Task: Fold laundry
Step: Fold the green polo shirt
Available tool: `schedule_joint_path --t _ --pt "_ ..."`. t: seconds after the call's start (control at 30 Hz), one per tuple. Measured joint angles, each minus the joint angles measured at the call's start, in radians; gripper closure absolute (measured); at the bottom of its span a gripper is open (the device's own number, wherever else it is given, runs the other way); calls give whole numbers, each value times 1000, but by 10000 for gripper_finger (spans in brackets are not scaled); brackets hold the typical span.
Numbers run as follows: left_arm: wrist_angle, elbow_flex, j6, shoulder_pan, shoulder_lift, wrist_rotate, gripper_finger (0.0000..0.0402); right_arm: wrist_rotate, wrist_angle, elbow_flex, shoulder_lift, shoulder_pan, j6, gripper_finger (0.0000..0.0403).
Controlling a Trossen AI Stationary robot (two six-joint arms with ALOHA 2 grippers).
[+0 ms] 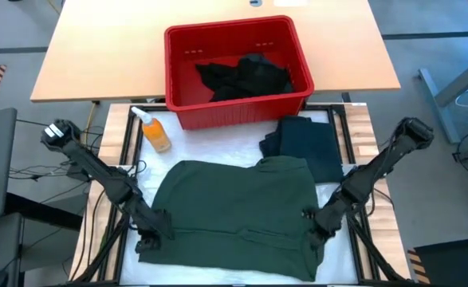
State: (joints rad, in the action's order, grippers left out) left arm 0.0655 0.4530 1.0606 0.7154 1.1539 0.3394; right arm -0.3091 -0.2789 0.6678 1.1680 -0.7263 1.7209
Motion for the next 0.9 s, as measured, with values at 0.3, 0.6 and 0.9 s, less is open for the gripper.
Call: schedule_joint_path --t 0.3,0.6,0.9 --pt "63 16 -190 -194 -254 -418 287 230 -138 0 -226 257 -430 286" --pt "89 97 -658 -624 -101 -388 284 212 -183 0 -254 702 -1076 286" --pt "213 207 -1020 -860 69 -304 230 153 -196 12 -229 933 -1503 255"
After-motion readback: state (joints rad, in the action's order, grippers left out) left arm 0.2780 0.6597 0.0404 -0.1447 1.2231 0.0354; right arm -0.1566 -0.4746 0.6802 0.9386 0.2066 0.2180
